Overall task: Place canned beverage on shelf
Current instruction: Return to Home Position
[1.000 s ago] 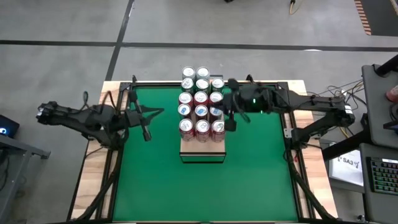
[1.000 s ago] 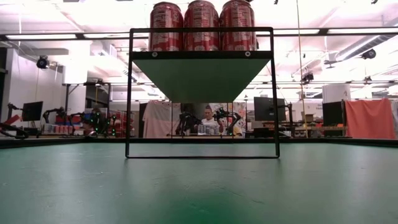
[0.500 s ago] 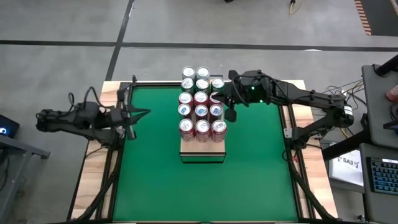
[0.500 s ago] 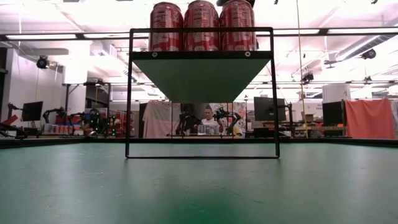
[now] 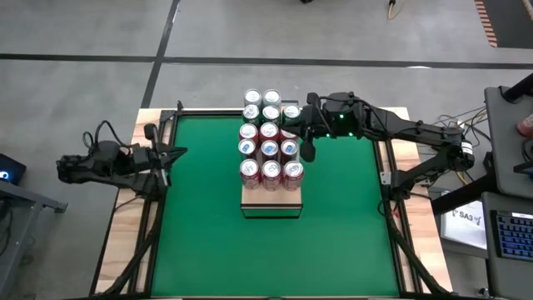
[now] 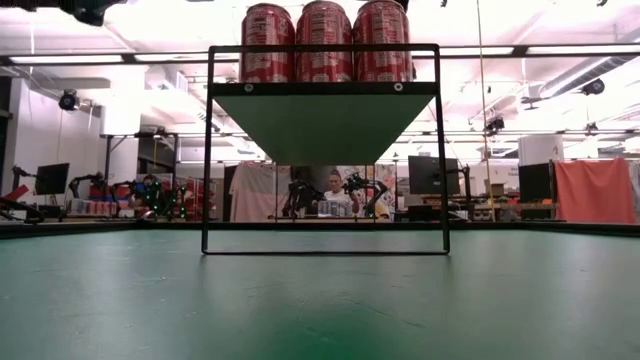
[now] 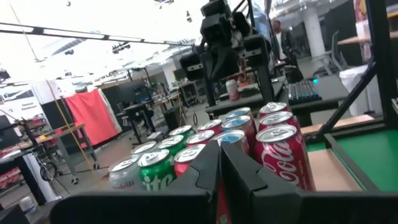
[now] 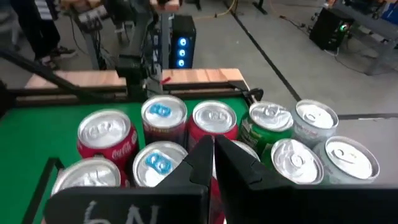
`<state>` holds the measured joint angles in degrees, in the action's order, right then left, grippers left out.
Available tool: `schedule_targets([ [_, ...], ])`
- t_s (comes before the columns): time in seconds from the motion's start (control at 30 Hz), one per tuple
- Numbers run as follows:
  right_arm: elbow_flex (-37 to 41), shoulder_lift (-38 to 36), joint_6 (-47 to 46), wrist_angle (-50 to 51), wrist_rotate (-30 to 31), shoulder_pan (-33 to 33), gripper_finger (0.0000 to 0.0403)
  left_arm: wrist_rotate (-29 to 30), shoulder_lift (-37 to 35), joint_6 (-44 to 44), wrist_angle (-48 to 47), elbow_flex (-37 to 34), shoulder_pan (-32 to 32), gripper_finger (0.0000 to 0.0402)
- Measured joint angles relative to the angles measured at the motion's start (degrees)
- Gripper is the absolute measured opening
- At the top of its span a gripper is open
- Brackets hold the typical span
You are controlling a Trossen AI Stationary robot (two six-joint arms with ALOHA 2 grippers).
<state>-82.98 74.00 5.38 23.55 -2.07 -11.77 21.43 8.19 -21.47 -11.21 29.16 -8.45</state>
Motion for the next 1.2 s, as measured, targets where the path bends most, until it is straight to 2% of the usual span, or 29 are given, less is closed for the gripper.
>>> schedule_targets([
  [0.17, 0.00, 0.22, -2.41, -4.66, -0.19, 0.00, 0.0009, 0.00, -4.63, 1.40, 0.78, -2.18, 0.00, 0.0000],
  [0.33, 0.01, 0.31, -0.52, -6.24, -5.69, 0.00, 0.0009, 0.02, -8.28, 4.27, 0.19, -2.59, 0.00, 0.0000],
  [0.7, 3.68, -2.48, 1.56, -6.36, -6.13, -0.51, 0.0009, 0.07, -8.18, 6.46, 0.18, -5.33, 0.00, 0.0000],
  [0.9, 12.23, -10.12, 1.15, -10.06, -5.89, -0.66, 0.0009, 0.06, -8.18, 7.24, 0.26, -6.13, -0.01, 0.0000],
  [1.07, 23.34, -18.33, -0.52, -17.83, -5.90, -0.66, 0.0009, 0.04, -8.18, 7.19, 1.30, -7.29, 0.00, 0.0000],
  [1.2, 32.19, -24.92, -2.68, -23.09, -5.88, -0.64, 0.0009, 0.04, -8.18, 7.45, 5.60, -10.19, 0.00, 0.0000],
])
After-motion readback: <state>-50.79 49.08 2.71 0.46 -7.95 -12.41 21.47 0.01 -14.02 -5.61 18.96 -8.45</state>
